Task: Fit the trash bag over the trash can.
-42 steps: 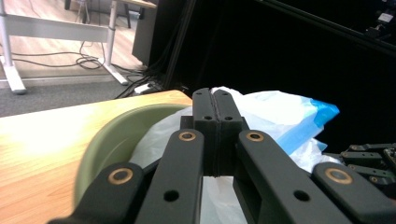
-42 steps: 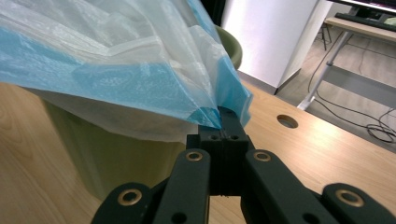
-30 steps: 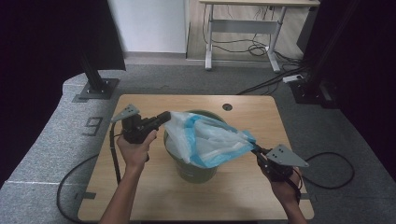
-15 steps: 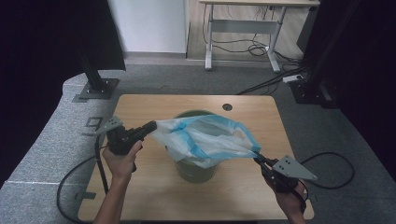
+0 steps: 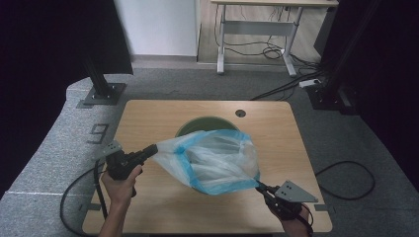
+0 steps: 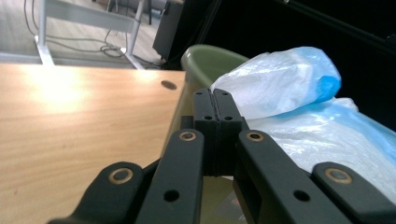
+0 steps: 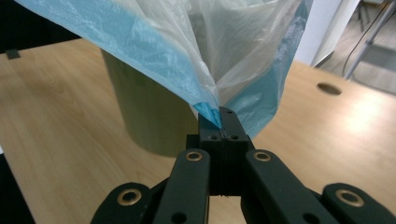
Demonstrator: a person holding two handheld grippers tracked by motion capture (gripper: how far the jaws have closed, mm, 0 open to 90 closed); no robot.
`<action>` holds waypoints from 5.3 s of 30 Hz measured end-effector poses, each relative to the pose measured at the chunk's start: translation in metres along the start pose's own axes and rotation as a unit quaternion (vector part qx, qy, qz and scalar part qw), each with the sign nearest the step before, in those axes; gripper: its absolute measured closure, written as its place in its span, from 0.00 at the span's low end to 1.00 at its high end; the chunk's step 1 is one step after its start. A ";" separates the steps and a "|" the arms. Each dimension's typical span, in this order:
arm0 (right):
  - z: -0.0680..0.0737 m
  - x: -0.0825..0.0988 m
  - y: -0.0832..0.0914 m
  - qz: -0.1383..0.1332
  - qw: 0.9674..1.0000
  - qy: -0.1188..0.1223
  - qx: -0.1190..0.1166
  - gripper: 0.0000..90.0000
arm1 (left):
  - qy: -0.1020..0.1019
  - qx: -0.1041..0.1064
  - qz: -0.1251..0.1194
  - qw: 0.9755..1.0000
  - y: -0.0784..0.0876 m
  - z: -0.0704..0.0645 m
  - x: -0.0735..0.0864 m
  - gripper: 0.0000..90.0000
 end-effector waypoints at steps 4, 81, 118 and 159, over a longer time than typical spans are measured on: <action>0.003 0.011 -0.010 0.018 1.000 -0.008 -0.013 0.99 | 0.004 -0.010 0.009 1.000 -0.005 0.007 0.006 0.99; -0.039 -0.075 -0.052 0.000 0.996 -0.090 0.002 0.98 | -0.027 -0.055 0.045 0.997 -0.033 0.010 -0.022 0.98; -0.077 -0.050 -0.134 0.027 0.987 -0.155 0.033 0.99 | -0.010 -0.098 0.155 0.983 -0.105 0.039 -0.010 0.99; -0.082 -0.022 -0.122 0.064 0.981 -0.169 0.064 0.81 | 0.007 -0.091 0.209 0.974 -0.108 0.053 0.007 0.98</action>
Point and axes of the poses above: each handheld gripper's, and its own axes: y roughly backward along the jaws, x roughly out of its underside, z roughly to its left, the point moved 1 cm from there along -y, roughly forward along the jaws, and after that the axes turned 7 degrees about x, right-handed, at the moved point
